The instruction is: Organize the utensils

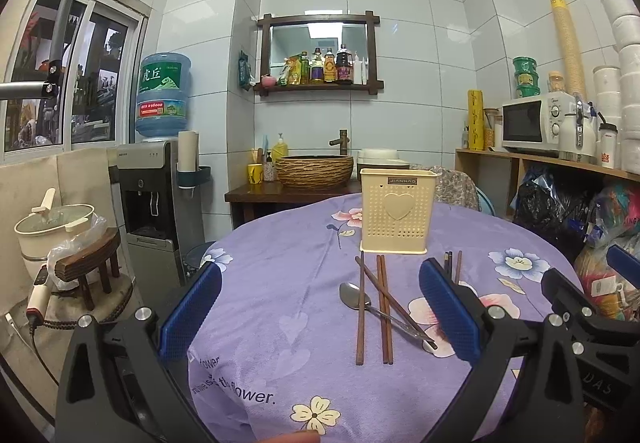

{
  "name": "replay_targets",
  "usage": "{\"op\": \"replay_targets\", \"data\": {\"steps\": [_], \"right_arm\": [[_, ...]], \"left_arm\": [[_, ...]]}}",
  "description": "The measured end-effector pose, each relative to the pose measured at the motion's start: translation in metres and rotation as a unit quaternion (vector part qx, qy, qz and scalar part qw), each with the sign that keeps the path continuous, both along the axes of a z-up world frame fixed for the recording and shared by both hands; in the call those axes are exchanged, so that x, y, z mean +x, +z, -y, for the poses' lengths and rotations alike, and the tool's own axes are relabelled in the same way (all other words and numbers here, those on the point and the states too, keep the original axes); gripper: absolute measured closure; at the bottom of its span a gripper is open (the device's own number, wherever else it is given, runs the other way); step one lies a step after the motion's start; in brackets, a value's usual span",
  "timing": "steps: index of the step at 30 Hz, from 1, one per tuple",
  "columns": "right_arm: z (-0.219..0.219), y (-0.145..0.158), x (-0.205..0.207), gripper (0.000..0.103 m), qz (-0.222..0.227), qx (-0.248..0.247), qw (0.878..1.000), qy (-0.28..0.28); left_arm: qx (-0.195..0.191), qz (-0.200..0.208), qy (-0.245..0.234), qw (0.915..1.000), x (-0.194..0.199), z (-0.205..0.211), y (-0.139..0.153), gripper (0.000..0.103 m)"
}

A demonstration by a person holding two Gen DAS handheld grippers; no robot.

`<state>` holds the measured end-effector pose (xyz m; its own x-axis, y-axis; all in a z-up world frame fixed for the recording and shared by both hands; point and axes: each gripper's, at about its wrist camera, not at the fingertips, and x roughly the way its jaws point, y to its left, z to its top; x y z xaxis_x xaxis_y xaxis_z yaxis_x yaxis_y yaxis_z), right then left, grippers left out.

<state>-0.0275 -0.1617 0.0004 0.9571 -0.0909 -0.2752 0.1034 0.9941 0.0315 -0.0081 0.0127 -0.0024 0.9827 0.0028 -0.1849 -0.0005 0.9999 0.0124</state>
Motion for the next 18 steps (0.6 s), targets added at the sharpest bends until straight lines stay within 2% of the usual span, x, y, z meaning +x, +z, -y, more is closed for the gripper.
{"op": "replay_targets", "data": {"steps": [18], "right_arm": [[0.0047,-0.0032,0.0014,0.005,-0.001,0.003,1.000,-0.003]], "left_arm": [[0.003,-0.003,-0.001,1.0000,0.0033,-0.0006,-0.0021,0.005]]}}
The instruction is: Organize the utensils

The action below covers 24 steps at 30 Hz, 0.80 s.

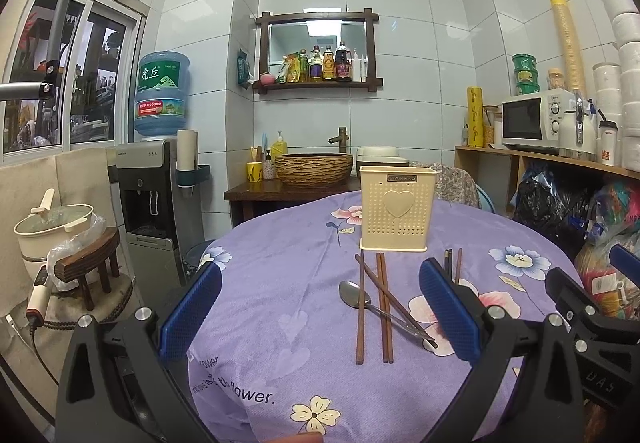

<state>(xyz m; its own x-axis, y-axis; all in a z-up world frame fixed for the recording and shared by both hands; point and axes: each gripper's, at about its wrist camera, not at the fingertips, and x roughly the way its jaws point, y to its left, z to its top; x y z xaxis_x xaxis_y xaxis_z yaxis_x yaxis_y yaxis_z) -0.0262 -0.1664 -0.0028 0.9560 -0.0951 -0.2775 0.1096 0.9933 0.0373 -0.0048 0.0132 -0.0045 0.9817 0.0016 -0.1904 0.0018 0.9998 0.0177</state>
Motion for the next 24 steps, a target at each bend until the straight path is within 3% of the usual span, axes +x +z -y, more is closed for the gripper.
{"op": "replay_targets", "data": {"steps": [24], "right_arm": [[0.0017,-0.0022,0.0009,0.005,-0.001,0.000,1.000,-0.002]], "left_arm": [[0.003,-0.001,-0.003,1.0000,0.0008,0.0003,-0.0009,0.005]]}}
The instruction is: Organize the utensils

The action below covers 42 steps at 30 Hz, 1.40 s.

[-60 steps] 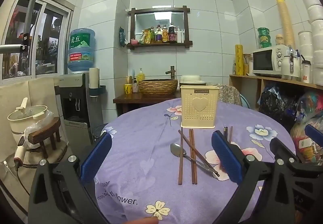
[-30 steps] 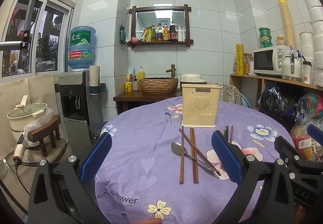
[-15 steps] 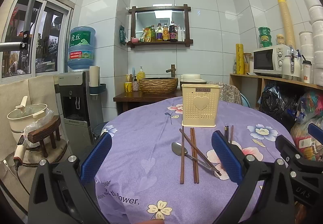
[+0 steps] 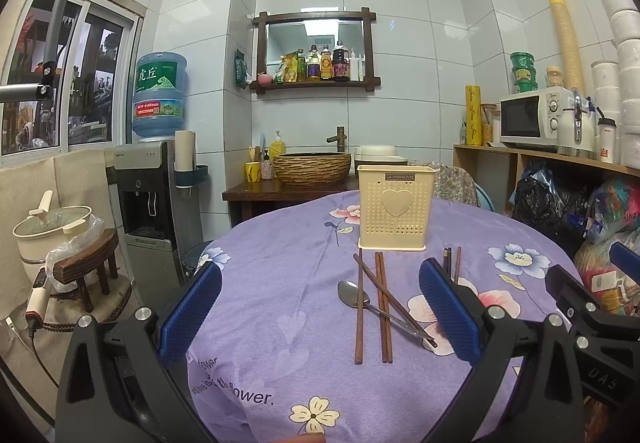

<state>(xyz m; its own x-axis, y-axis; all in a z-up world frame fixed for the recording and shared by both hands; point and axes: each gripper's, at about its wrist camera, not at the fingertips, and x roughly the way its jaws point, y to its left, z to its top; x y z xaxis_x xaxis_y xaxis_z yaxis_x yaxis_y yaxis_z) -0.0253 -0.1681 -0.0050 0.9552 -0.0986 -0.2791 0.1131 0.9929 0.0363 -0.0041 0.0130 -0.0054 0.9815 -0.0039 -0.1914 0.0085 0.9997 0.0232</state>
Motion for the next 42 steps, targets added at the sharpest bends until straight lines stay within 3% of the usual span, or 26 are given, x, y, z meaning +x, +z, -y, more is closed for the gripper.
{"op": "replay_targets", "data": {"steps": [21,26,31,34,37,42], "right_arm": [[0.002,-0.004,0.009,0.005,-0.013,-0.003,1.000,-0.004],[0.014,-0.012,0.047,0.005,-0.070,-0.002,0.998,-0.001],[0.053,-0.019,0.099,0.005,-0.144,0.071,0.987,0.008],[0.062,-0.024,0.128,0.005,-0.179,0.081,0.980,0.017],[0.063,-0.028,0.155,0.007,-0.203,0.083,0.976,0.016],[0.069,-0.043,0.207,0.021,-0.257,0.105,0.961,0.009]], "left_arm": [[0.002,-0.010,-0.008,0.9999,0.007,0.001,-0.003,0.005],[0.031,-0.090,-0.024,0.9952,0.041,0.004,-0.010,0.005],[0.041,-0.152,-0.048,0.9863,0.089,-0.005,-0.019,0.005],[0.038,-0.182,-0.055,0.9810,0.118,-0.007,-0.024,0.015],[0.028,-0.232,-0.074,0.9695,0.148,-0.004,-0.029,0.028],[0.029,-0.272,-0.099,0.9569,0.185,0.009,-0.034,0.049]]}}
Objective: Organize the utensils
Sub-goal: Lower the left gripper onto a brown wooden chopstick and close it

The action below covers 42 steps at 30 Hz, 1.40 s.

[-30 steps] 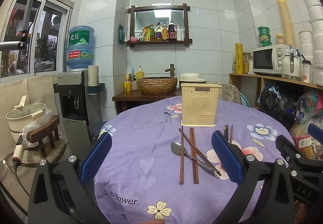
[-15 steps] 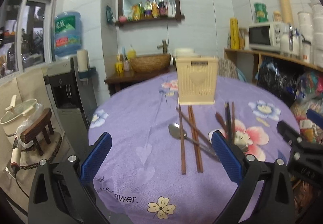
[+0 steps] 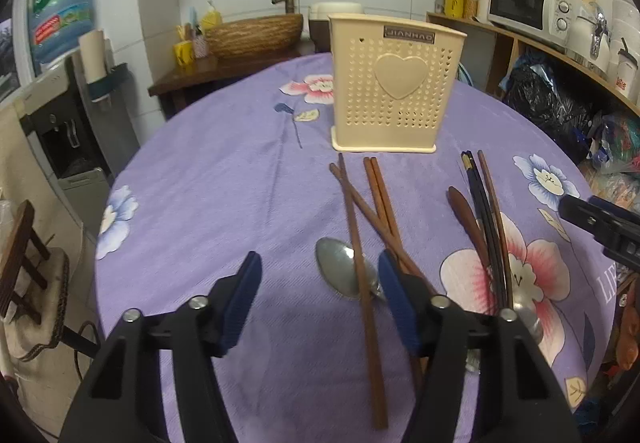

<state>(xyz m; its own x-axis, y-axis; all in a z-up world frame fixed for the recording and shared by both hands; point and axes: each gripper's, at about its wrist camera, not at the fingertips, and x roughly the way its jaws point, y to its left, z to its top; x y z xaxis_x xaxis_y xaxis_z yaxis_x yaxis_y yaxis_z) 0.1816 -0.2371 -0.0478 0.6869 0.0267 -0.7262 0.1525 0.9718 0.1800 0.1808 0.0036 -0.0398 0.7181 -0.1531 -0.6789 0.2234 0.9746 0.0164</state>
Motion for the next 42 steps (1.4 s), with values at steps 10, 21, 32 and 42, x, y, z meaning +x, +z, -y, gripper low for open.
{"op": "replay_targets", "data": {"steps": [10,21,32,42], "right_arm": [[0.031,-0.022,0.072,0.062,-0.070,0.105,0.992,-0.028],[0.036,-0.044,0.118,0.075,-0.121,0.127,0.983,-0.051],[0.023,-0.045,0.138,0.083,-0.152,0.076,0.984,-0.053],[0.027,-0.045,0.141,0.083,-0.153,0.092,0.982,-0.055]], "left_arm": [[-0.016,-0.063,-0.003,0.9979,0.066,0.000,0.003,0.085],[-0.045,-0.122,-0.008,0.9915,0.105,0.002,-0.007,0.090],[-0.016,-0.131,-0.018,0.9911,0.111,0.018,-0.013,0.090],[-0.010,-0.142,-0.022,0.9895,0.100,0.018,-0.016,0.090]]}}
